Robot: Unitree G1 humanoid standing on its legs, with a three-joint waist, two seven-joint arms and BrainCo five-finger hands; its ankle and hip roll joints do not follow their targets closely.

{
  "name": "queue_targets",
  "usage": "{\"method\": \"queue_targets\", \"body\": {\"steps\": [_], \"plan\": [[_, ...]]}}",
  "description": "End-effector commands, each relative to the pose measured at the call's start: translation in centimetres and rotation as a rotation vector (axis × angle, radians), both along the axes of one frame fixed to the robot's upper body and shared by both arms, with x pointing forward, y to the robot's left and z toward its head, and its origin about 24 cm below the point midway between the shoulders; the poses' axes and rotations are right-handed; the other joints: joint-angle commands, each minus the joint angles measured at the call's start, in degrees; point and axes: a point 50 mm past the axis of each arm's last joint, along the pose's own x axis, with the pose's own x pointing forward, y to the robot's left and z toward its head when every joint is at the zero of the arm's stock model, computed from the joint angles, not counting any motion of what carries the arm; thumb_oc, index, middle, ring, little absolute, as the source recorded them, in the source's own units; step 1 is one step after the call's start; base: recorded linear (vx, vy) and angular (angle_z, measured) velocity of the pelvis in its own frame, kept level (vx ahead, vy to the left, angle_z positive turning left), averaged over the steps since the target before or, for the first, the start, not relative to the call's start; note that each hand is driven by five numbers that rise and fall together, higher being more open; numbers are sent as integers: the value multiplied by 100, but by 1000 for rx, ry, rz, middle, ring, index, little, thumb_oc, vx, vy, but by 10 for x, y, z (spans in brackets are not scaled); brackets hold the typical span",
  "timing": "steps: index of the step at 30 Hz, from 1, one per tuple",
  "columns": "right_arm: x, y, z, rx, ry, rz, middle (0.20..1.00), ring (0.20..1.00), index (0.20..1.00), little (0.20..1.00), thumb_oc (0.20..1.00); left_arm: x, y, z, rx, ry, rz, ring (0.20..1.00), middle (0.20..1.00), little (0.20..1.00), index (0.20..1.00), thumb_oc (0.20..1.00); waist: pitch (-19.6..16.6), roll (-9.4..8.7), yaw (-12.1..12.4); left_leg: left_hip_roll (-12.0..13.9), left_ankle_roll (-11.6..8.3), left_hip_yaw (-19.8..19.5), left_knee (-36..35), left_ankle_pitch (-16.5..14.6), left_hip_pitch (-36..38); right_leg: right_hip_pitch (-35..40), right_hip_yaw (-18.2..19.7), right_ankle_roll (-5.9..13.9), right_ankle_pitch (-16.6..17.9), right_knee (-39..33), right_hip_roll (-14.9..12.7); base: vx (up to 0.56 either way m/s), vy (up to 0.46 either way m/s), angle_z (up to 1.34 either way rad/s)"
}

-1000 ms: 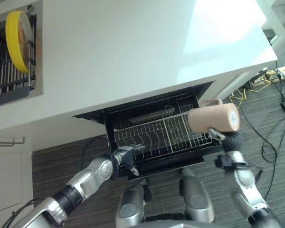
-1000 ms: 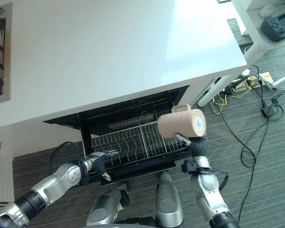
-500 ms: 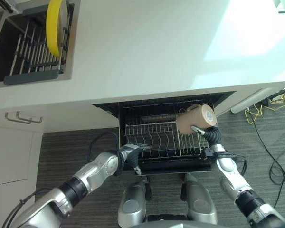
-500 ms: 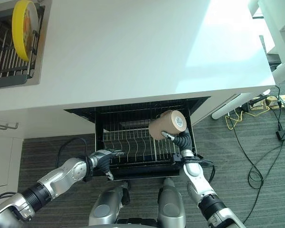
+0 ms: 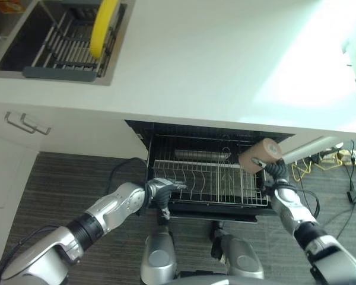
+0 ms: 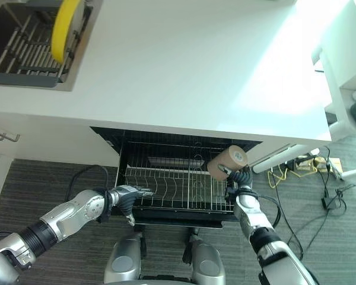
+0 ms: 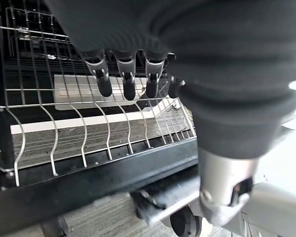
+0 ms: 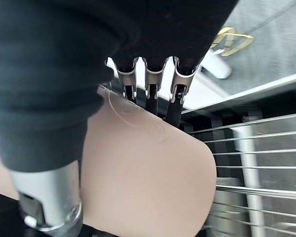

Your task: Place the dishes in the dishwasher.

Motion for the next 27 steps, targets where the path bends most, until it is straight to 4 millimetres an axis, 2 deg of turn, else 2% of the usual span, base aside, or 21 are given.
{"method": "queue_targets", "body": {"steps": [1,9,17,22,27], "plan": [[4,10,5,32,-16,-27,200,200,200,200,200,-10,5,0,64,25,-90,1000,1000,1000,1000,1000,-159,16,145,531,-300,-446,936,-600,-556,-190,166,1051,142,291,-1377,21,3,6],[28,32,24,-71,-22,-12,200,200,200,200,200,-1,-5,10,43,-22,-127,1000,1000,1000,1000,1000,25,313,196,366,-293,-593,1101,-635,-779,-486,253,988,141,504,-1559,-20,83,6],[28,37,13,-127,57,-28,200,200,200,200,200,0,-16,8,-2,-46,-131,1000,1000,1000,1000,1000,157,547,150,244,-275,-568,1095,-602,-889,-719,342,956,114,638,-1645,-36,88,2],[30,22,18,-202,29,-83,200,200,200,200,200,0,-18,9,-21,-69,-123,1000,1000,1000,1000,1000,271,644,94,184,-246,-531,1100,-595,-977,-869,420,942,111,689,-1653,-50,57,-9],[35,-1,33,-172,-31,-157,200,200,200,200,200,1,-14,8,-9,-75,-119,1000,1000,1000,1000,1000,319,577,98,215,-225,-506,1152,-616,-1006,-909,413,935,124,724,-1609,-16,-28,1]]}}
